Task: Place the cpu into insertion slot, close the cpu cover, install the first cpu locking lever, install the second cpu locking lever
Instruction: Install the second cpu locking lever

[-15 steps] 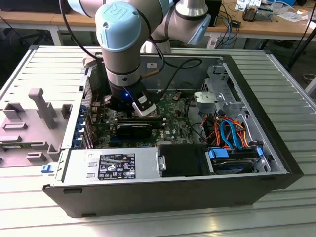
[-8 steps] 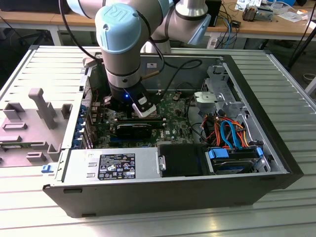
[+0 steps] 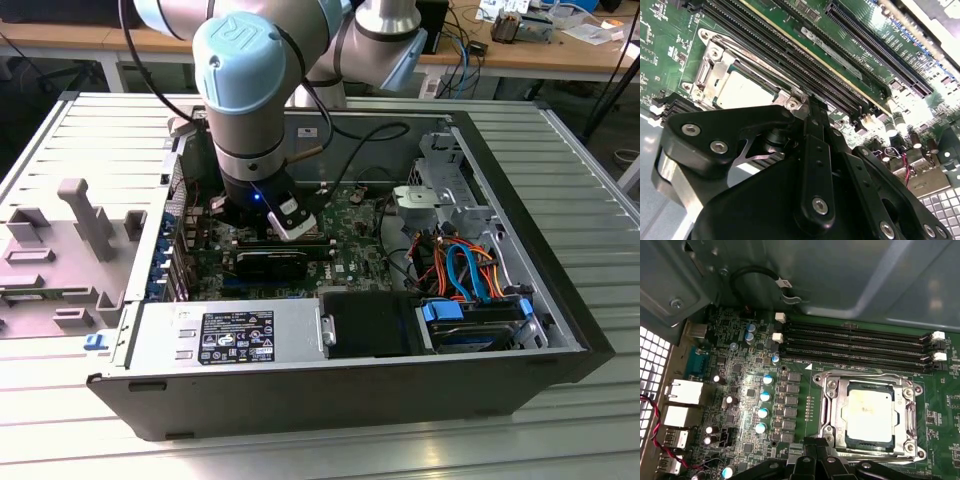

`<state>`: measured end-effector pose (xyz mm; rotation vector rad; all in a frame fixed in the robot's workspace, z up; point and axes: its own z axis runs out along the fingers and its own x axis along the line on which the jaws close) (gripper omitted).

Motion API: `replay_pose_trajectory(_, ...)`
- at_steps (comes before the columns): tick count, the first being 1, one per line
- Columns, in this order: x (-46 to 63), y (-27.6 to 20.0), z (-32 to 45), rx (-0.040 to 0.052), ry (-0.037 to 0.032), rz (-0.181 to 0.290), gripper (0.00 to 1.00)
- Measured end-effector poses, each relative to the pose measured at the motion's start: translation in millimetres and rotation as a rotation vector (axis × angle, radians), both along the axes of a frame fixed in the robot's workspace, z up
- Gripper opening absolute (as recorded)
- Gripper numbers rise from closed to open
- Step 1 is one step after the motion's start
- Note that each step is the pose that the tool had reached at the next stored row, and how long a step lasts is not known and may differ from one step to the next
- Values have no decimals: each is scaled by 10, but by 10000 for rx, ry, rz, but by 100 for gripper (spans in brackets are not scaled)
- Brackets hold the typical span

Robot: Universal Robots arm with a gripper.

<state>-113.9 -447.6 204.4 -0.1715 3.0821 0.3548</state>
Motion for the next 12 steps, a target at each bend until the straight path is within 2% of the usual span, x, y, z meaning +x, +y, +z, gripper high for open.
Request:
replay_pose_trajectory(4, 0, -1, -17, 116, 1, 1, 11)
replay_pose_trajectory(5, 0, 0, -25, 267, 0, 1, 11)
replay_pose_trajectory(7, 0, -1, 280, 269, -2, 1, 11)
replay_pose_trajectory(12, 4, -1, 513, 268, -2, 2, 11)
